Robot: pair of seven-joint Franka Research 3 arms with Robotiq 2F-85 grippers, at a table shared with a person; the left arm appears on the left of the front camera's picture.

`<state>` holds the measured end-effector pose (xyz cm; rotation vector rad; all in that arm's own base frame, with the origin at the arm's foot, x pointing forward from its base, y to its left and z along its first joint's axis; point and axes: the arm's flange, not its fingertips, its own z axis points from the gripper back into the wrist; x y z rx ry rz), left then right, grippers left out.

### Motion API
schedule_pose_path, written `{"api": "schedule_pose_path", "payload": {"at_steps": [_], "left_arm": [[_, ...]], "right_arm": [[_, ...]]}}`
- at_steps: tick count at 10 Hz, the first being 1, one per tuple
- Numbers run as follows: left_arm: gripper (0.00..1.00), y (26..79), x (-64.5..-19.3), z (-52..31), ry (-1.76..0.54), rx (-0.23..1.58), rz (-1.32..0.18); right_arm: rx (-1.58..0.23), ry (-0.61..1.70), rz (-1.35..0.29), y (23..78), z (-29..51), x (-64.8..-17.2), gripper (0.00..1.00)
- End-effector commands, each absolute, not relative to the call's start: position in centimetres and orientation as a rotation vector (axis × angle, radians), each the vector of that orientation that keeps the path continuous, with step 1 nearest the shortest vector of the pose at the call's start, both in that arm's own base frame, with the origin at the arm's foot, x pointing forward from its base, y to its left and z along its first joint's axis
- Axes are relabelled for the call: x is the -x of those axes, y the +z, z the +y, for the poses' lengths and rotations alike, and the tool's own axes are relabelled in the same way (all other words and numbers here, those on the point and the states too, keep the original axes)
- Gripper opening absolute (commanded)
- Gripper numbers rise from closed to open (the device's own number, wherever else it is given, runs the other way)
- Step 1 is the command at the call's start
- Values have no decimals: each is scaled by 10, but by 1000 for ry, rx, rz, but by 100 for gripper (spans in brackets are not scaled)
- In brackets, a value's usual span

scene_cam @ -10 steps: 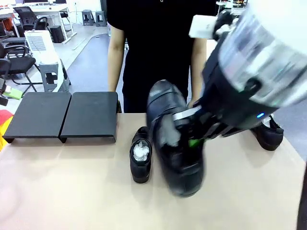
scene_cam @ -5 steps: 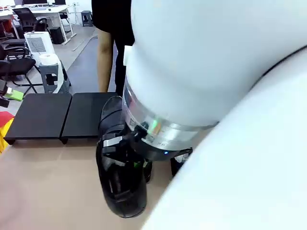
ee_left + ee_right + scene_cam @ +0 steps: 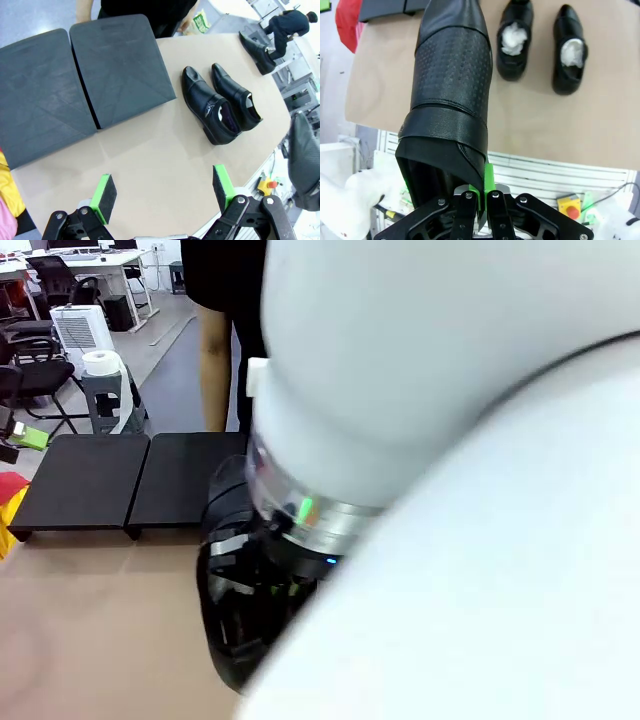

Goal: Organize the shoes by placing them on the stand.
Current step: Pick up one Shoe and place it in the middle of the table.

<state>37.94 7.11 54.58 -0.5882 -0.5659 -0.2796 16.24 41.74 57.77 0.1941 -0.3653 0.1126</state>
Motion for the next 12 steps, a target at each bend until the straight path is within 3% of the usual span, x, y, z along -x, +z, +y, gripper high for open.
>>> {"api": "schedule_pose_path", "payload": {"at_steps": [1, 4, 7, 12], "left_arm": [[100, 546, -380, 73, -294, 597, -576], [100, 546, -380, 73, -294, 597, -576], [100, 546, -380, 73, -294, 597, -576], [100, 546, -380, 73, -294, 597, -576]], "right_arm": [[-213, 146, -382, 578, 445, -220, 0], [-258, 150, -307, 567, 460, -256, 0], [-281, 181, -239, 539, 484, -252, 0], [-265, 167, -246, 539, 489, -242, 0]]}}
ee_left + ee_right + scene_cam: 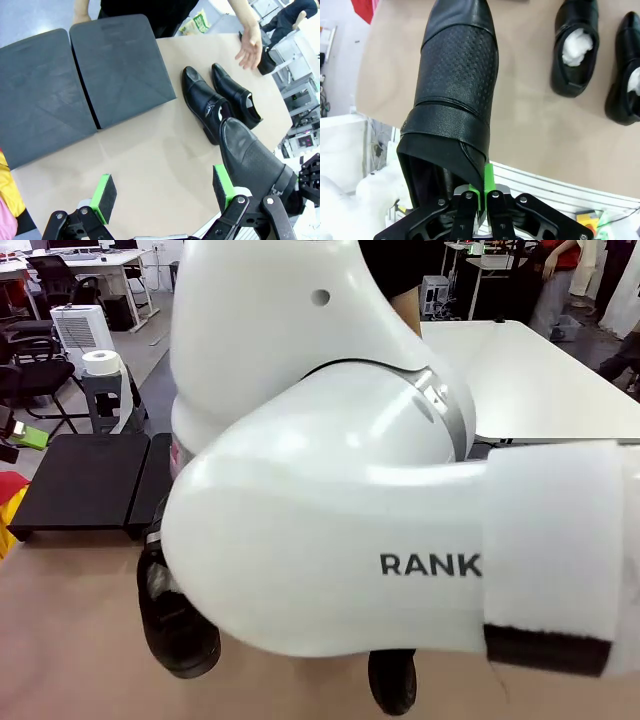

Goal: Organize the shoes by placing them on the stand.
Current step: Pick up one Shoe and place it in the middle of the table.

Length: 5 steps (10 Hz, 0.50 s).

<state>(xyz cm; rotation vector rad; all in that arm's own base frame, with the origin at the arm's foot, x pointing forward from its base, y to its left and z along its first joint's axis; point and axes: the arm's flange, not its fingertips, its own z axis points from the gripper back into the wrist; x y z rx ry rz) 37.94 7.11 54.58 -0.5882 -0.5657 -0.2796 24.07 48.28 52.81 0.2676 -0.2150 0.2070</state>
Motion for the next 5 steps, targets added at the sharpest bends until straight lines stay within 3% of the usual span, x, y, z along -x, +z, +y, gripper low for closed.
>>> {"api": "schedule_pose_path", "payload": {"at_steps": [1, 5], "left_arm": [[100, 546, -380, 73, -294, 597, -576], [100, 546, -380, 73, -294, 597, -576]], "right_arm": [[-254, 152, -249, 541, 490, -240, 0], [-268, 207, -215, 528, 483, -241, 0]]}}
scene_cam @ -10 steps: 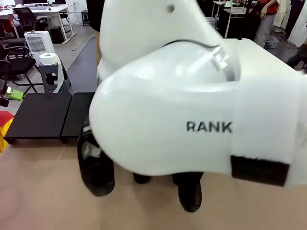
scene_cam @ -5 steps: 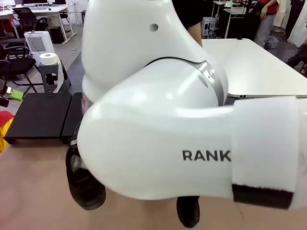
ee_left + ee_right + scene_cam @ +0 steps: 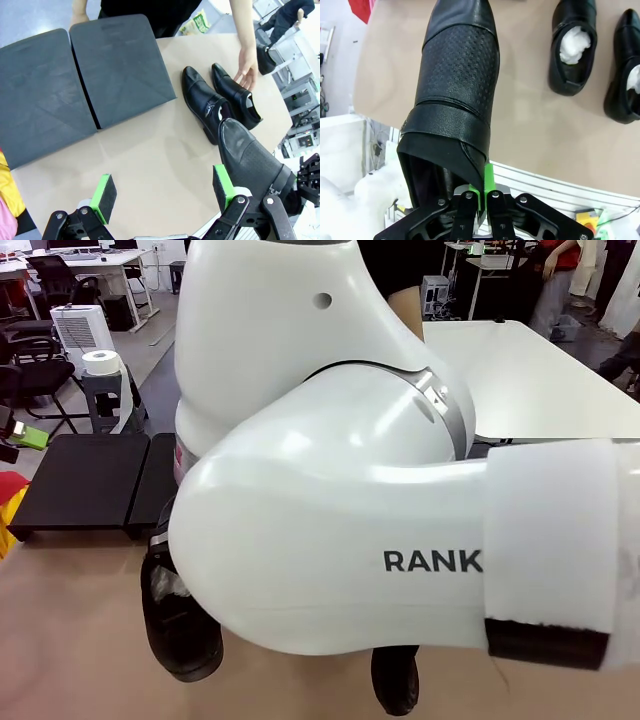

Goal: Organize the shoes by placing them on the stand.
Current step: Pick up one Shoe and place it in the middle of the table.

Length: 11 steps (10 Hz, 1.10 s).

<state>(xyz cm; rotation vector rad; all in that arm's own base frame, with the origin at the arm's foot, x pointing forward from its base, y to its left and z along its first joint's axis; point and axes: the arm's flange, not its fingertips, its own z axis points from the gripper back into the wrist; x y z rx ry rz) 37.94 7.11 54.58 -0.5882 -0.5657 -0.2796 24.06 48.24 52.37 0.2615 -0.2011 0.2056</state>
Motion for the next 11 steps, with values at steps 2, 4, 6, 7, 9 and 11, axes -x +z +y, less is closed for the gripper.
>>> {"api": "schedule_pose_path", "payload": {"at_steps": [2, 4, 6, 7, 9, 11], "left_arm": [[100, 546, -380, 73, -294, 597, -576], [100, 546, -380, 73, -294, 597, -576], [100, 546, -380, 73, -294, 597, -576], [100, 546, -380, 73, -294, 597, -576], [100, 546, -380, 73, -294, 597, -576], [100, 546, -380, 73, -294, 597, -576]], "right_arm": [[-268, 207, -215, 528, 483, -241, 0], [-268, 207, -215, 528, 483, -241, 0], [-268, 207, -215, 528, 483, -241, 0], [-268, 207, -215, 528, 483, -241, 0], [-268, 207, -215, 528, 483, -241, 0], [-268, 207, -215, 528, 483, -241, 0]]}}
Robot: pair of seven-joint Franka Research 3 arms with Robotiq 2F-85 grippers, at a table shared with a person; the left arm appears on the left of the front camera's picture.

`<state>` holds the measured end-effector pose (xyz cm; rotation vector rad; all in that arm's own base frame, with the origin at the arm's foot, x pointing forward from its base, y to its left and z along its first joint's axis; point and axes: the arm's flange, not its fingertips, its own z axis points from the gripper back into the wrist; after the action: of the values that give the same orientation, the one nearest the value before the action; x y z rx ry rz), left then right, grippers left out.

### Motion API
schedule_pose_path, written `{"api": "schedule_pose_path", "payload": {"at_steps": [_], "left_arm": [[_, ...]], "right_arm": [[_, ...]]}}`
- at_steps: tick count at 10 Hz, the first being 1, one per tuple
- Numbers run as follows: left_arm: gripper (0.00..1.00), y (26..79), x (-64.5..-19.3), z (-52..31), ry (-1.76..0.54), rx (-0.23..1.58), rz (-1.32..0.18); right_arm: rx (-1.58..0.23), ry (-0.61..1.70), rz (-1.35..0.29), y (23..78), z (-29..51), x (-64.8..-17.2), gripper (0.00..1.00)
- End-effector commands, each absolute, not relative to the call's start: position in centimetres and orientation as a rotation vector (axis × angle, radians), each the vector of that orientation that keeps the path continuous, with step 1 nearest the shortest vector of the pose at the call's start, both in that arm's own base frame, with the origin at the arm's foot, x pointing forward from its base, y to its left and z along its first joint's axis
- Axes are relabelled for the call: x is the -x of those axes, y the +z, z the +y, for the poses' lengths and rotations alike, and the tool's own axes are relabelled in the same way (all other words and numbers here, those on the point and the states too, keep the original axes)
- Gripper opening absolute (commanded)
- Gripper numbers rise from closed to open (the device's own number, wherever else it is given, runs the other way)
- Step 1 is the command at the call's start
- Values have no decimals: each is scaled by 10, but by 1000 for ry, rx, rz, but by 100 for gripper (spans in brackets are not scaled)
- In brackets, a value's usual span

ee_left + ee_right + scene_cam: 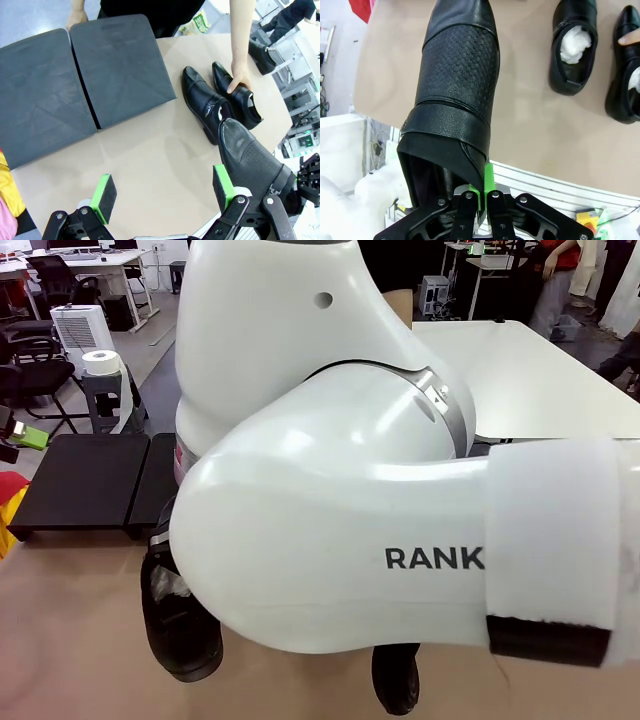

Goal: Organize the shoes by placing them on the stand.
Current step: Pick up one Shoe and place it in the middle of the table.

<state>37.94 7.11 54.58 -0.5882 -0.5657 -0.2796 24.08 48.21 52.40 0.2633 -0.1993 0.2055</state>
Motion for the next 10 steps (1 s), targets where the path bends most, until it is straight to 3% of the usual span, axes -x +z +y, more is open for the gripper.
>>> {"api": "schedule_pose_path", "payload": {"at_steps": [1, 6, 10], "left_arm": [[100, 546, -380, 73, -294, 597, -576], [100, 546, -380, 73, -294, 597, -576], [100, 546, -380, 73, -294, 597, -576]], "right_arm": [[-268, 207, -215, 528, 483, -241, 0], [-263, 205, -199, 524, 482, -241, 0], [-244, 130, -258, 478, 504, -258, 0]]}}
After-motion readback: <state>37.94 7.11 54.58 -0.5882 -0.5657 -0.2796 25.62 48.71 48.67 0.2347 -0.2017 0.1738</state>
